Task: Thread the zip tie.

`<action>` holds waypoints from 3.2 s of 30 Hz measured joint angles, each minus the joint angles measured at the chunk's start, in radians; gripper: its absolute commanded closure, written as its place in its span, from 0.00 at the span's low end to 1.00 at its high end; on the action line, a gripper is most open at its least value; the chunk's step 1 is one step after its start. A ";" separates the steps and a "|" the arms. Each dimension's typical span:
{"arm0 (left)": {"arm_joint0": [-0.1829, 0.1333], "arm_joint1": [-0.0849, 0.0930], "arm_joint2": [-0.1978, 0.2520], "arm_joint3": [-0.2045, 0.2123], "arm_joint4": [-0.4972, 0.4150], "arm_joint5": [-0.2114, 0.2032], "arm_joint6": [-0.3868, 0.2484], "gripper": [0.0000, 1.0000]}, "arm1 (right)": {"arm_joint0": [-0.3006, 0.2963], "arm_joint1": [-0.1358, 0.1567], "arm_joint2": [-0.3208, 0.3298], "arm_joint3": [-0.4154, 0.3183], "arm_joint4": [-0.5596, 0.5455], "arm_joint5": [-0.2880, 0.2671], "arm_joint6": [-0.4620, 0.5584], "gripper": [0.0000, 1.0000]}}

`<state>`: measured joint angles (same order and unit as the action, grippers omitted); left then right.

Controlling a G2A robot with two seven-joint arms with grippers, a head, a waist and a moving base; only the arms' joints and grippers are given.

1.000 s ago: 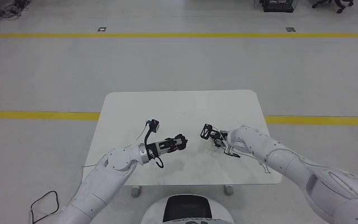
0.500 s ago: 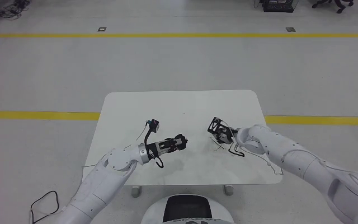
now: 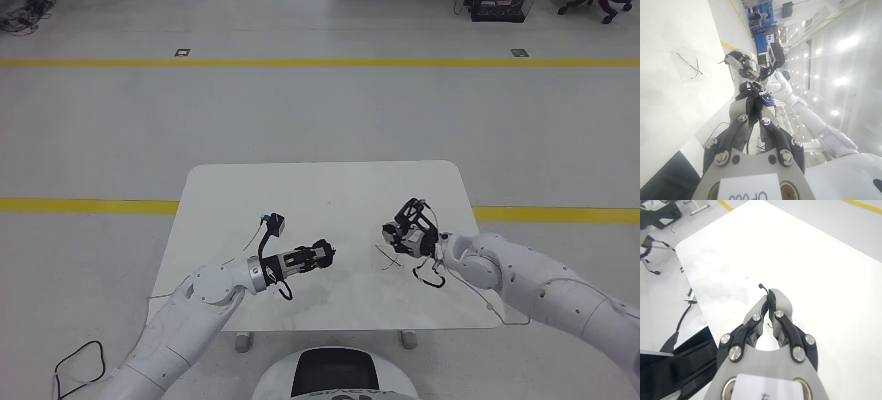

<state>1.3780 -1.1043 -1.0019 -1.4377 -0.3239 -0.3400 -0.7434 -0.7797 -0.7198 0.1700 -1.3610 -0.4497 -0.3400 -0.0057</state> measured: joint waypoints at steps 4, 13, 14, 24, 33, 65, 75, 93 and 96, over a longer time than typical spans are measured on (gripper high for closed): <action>0.000 0.000 0.000 0.000 0.000 0.000 0.000 1.00 | 0.000 0.000 0.000 -0.001 0.000 0.000 -0.001 1.00; 0.000 0.000 0.000 0.000 0.000 0.000 0.000 1.00 | -0.029 0.000 0.026 -0.020 0.028 0.000 -0.081 1.00; 0.000 0.000 0.000 0.000 0.000 0.000 0.000 1.00 | -0.041 0.002 0.034 -0.024 0.032 0.000 -0.119 1.00; 0.000 0.000 0.000 0.000 0.000 0.000 0.000 1.00 | -0.149 0.057 0.028 -0.192 0.204 0.000 -0.469 1.00; 0.000 0.000 0.000 0.000 0.000 0.000 0.000 1.00 | -0.142 0.060 0.005 -0.226 0.298 0.000 -0.445 1.00; 0.096 -0.067 0.009 -0.043 0.002 0.000 0.126 1.00 | -0.265 0.013 0.079 -0.317 0.293 0.000 -0.513 1.00; 0.114 -0.095 -0.034 -0.029 -0.007 0.000 0.087 1.00 | -0.265 0.013 0.079 -0.317 0.293 0.000 -0.513 1.00; 0.125 -0.141 -0.082 0.014 0.011 0.000 0.022 1.00 | -0.265 0.013 0.079 -0.317 0.293 0.000 -0.513 1.00; 0.125 -0.141 -0.082 0.014 0.011 0.000 0.022 1.00 | -0.265 0.013 0.079 -0.317 0.293 0.000 -0.513 1.00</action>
<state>1.5029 -1.2450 -1.0844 -1.4239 -0.3128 -0.3400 -0.7212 -1.0449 -0.7068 0.2486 -1.6776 -0.1566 -0.3400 -0.5187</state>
